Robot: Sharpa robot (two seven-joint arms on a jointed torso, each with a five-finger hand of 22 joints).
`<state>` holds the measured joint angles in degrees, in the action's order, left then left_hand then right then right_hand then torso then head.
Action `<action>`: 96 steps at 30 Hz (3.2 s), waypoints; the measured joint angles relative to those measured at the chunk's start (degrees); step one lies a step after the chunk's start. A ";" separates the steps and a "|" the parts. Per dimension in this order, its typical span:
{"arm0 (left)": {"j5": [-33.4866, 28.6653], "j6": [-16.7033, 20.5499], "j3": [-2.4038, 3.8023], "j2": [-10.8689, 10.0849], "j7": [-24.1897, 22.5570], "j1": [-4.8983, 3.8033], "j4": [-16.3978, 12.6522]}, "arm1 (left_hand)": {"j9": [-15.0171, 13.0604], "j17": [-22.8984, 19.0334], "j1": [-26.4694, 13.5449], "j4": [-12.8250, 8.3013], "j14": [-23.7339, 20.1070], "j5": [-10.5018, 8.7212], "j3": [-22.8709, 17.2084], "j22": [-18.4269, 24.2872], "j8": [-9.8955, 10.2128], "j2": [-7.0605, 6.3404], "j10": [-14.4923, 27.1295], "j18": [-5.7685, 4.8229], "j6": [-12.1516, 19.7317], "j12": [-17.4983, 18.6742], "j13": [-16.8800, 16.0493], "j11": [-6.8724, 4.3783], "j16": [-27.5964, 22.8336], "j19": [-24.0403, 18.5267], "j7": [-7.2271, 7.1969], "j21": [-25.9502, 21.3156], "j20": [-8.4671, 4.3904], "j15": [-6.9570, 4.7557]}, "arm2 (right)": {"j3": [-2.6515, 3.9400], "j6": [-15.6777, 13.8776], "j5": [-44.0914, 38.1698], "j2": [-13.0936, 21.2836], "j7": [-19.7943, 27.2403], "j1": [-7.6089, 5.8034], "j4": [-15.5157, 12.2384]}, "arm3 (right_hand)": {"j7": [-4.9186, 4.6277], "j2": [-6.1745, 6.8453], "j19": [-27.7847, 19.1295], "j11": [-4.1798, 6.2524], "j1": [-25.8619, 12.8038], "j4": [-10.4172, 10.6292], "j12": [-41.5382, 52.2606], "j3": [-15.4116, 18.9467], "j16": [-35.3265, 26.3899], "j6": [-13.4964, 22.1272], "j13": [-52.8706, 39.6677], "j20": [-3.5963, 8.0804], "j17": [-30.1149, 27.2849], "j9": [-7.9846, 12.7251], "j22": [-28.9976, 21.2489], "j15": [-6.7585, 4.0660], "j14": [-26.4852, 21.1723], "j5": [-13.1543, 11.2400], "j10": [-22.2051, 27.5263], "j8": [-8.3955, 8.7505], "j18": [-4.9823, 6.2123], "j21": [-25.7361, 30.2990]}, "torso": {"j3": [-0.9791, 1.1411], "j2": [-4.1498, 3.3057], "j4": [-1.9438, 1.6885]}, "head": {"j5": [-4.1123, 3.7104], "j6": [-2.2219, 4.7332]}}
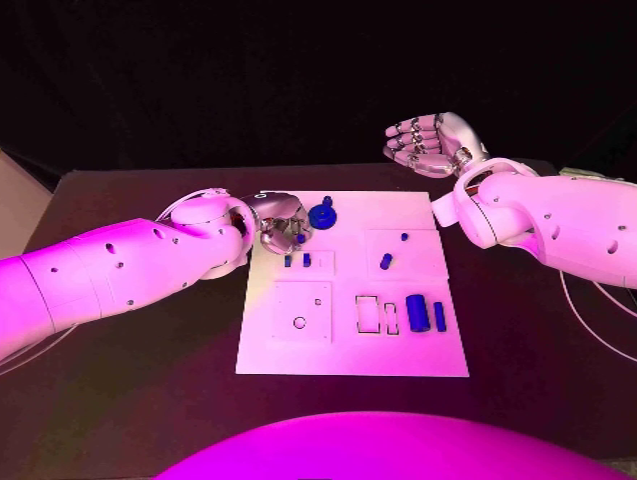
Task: Assemble the parts on the task board
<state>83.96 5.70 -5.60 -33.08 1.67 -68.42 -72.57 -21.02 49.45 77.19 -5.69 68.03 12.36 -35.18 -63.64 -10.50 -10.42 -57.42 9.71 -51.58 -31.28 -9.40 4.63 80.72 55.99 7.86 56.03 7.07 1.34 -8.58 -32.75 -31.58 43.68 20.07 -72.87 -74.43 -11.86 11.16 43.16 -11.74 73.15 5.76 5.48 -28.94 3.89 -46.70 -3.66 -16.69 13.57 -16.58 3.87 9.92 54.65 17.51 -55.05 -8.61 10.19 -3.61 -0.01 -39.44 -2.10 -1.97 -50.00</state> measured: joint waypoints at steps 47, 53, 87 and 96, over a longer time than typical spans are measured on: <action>-46.99 1.18 3.10 -13.03 -9.88 0.33 -4.53 | 1.52 -25.05 -1.36 3.27 -15.72 0.22 2.02 6.26 -0.93 0.16 6.80 0.00 0.61 -2.45 1.15 2.74 -12.72 -5.91 3.08 -9.22 2.22 2.30 | -0.26 11.60 -45.15 10.44 -18.95 2.34 -8.38 | 3.31 1.65 27.32 7.64 3.50 -4.10 -1.63 -1.28 58.17 -12.93 -0.63 12.28 43.20 0.70 21.95 -10.27 29.25 -5.86 -18.39 -0.57 0.00 -34.50 | -0.12 0.05 0.10 | -4.90 2.56; -59.01 -1.78 3.07 -15.58 -15.43 1.30 -8.14 | 1.52 -26.92 -1.77 4.31 -18.10 0.22 3.69 9.20 -1.81 -0.24 6.80 0.00 0.81 -2.45 1.42 2.74 -16.44 -7.22 2.87 -13.58 2.51 2.58 | -0.29 11.76 -54.51 10.92 -23.14 3.31 -10.46 | 3.07 3.48 28.82 7.09 2.42 -2.82 -1.63 -1.43 63.80 -12.67 -0.25 11.94 48.06 0.62 27.33 -10.27 29.25 -6.56 -16.20 -0.11 0.00 -39.00 | -0.19 0.15 0.03 | -6.27 3.13; -77.36 -5.21 3.09 -18.16 -22.63 1.71 -11.50 | 1.59 -27.69 -1.89 4.59 -17.54 0.22 4.44 11.12 -2.28 -0.37 6.10 -0.01 1.02 -1.96 2.01 2.44 -17.96 -6.62 2.66 -15.53 2.36 2.45 | 0.08 10.69 -64.54 6.79 -29.14 6.43 -10.50 | 4.18 1.86 32.29 7.88 5.54 -1.29 -1.33 -5.57 73.90 -15.70 -0.64 11.96 56.54 -1.69 42.49 -10.32 29.28 -7.78 -17.99 -1.82 -1.78 -51.39 | -0.05 0.07 0.01 | -6.38 2.94; -77.35 -5.35 3.09 -18.25 -22.59 1.71 -11.51 | 1.63 -27.72 -1.72 4.59 -17.55 0.22 4.43 11.18 -2.28 -0.20 6.11 -0.02 1.22 -1.96 2.08 2.44 -18.09 -6.36 2.86 -15.76 2.51 2.46 | 0.23 10.76 -65.98 6.25 -29.92 6.67 -10.25 | 5.14 1.25 33.11 7.19 6.10 -3.18 -1.11 -6.96 74.82 -17.85 -1.33 12.60 57.00 -3.82 47.02 -11.52 29.43 -8.13 -19.67 -4.05 -1.91 -54.98 | -0.08 0.07 -0.01 | -6.52 2.73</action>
<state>6.61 0.36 -2.51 -51.33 -20.91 -66.71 -84.08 -19.39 21.73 75.47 -1.10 50.48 12.57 -30.74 -52.45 -12.78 -10.62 -51.31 9.69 -50.36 -33.24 -7.32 7.06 62.64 49.63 10.72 40.27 9.58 3.79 -8.34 -21.99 -97.57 49.93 -9.85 -66.20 -84.67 -6.72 12.41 76.27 -4.56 79.25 2.58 4.37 -35.90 78.71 -64.56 -4.98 -4.09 70.58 -20.40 50.88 -1.60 84.08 9.39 -74.72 -12.65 8.28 -58.59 -0.09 -39.37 -2.10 -8.49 -47.27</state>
